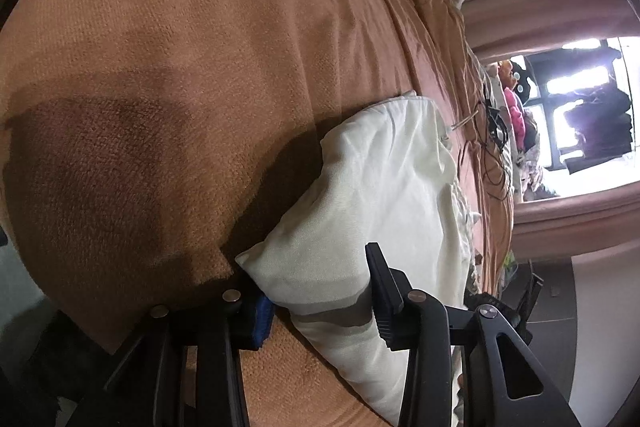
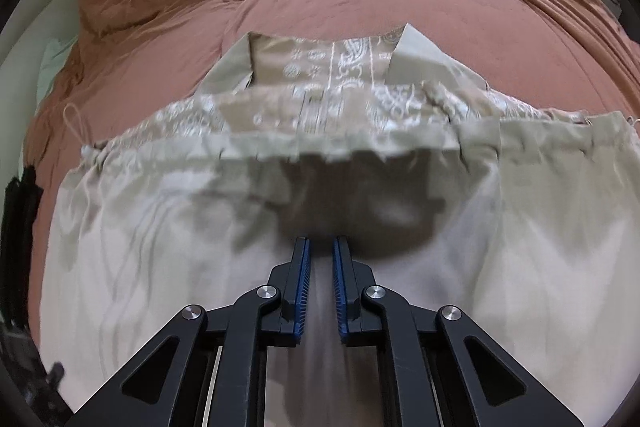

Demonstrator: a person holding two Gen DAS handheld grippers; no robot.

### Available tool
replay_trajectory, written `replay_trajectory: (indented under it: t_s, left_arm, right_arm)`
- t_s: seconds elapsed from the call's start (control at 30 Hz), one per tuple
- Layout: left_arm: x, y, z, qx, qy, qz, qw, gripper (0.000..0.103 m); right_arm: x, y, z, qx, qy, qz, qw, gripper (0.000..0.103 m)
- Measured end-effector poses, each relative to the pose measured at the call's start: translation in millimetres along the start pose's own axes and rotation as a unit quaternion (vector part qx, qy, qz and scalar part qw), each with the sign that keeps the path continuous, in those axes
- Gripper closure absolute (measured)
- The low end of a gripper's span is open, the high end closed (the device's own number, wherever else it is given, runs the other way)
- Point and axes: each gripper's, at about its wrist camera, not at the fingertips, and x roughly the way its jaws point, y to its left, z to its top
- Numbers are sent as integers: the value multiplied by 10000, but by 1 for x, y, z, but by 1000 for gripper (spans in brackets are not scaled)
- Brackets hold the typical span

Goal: Fold large clothes

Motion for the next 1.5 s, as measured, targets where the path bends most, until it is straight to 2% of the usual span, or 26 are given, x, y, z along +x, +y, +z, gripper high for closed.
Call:
replay_trajectory:
  t_s: [0.1, 0.17, 0.23, 0.3, 0.37, 0.63, 0.9, 1.1, 1.2, 1.37, 1.5]
  left_arm:
    - [2, -2, 0, 26, -6, 65, 10000, 66]
    - [1, -4, -1, 91, -14, 52, 9999, 74]
    - [-2, -10, -2, 288, -28, 100, 9995, 80]
    - [-5, -17, -3, 362, -63, 60, 9993, 85]
    - [-10, -23, -2, 387, -97, -68, 9992, 88]
    - [-32, -67, -3, 786, -237, -546, 9951, 91]
    - [-51, -119, -9, 1309, -315, -813, 9876, 92]
    - [-59, -161, -26, 1783, -264, -1052, 9780, 93]
    - [-57, -190, -41, 2104, -189, -1128, 9709, 93]
    - [-59, -237, -71, 2571, -110, -1308, 9574, 93]
    - [-53, -276, -100, 2920, 46, -1456, 9453, 93]
  right_arm:
    - [-4, 0, 8, -55, 27, 119, 9999, 93]
    - [-23, 3, 0, -192, -116, 58, 9997, 84]
    - [-47, 5, -18, -396, -316, 112, 9987, 82]
    - [-61, 3, -35, -420, -341, 176, 9984, 82]
    - [-77, -2, -58, -325, -313, 418, 9981, 82]
    - [-112, -6, -143, -58, -213, 1067, 9940, 82]
    - [-118, -6, -197, 24, -163, 1203, 9926, 82]
    - [-91, -13, -215, 363, 64, 1586, 9867, 82]
    - [-79, -14, -221, 403, 43, 1610, 9861, 85]
    - [-78, -17, -224, 474, 49, 1726, 9838, 86]
    - [-84, -27, -221, 544, 181, 1998, 9782, 87]
